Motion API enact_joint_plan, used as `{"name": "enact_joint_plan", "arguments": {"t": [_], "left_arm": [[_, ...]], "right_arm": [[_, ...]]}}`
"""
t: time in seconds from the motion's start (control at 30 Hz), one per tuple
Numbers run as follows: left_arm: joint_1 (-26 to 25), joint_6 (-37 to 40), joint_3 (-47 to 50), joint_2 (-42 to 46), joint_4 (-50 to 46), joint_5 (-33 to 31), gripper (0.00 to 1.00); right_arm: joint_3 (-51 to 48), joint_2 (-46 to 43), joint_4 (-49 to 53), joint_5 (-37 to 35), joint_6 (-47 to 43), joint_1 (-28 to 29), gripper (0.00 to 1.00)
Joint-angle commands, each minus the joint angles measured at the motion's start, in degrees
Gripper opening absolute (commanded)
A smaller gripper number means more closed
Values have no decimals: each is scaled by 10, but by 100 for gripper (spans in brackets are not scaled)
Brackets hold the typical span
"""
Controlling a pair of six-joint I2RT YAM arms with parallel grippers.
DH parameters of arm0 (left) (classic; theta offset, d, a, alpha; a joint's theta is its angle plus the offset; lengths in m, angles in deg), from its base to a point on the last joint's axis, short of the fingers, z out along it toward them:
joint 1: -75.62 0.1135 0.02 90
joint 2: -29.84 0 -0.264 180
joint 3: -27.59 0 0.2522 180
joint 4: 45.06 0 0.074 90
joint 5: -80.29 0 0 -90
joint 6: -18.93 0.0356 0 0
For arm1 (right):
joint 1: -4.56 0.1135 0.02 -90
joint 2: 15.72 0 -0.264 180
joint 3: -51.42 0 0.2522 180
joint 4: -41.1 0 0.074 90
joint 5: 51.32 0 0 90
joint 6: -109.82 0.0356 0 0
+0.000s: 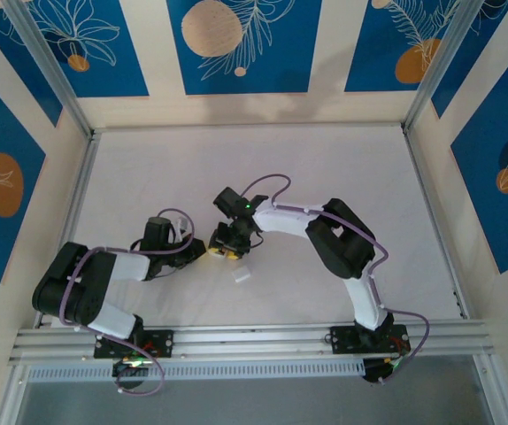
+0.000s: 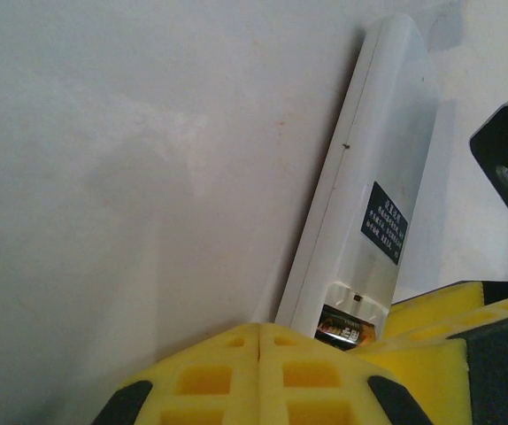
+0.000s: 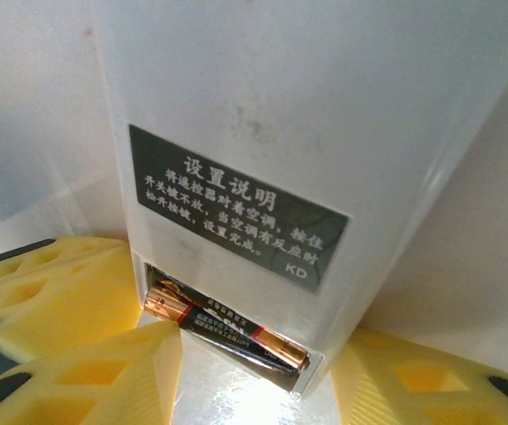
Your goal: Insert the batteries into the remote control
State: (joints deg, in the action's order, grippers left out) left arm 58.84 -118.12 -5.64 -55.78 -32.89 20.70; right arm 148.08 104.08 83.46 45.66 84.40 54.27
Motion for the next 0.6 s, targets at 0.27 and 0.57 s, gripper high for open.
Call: {"name": "enact_joint_plan", "arguments": {"t": [0.27,0.57], "left_arm": [[-24,-7,2,-14,43,25,3],[-24,6,0,6,12,11,4]], "right_arm": [[6,63,9,-3,3,1,48],[3,21,5,-21,-15,-1,49]]}}
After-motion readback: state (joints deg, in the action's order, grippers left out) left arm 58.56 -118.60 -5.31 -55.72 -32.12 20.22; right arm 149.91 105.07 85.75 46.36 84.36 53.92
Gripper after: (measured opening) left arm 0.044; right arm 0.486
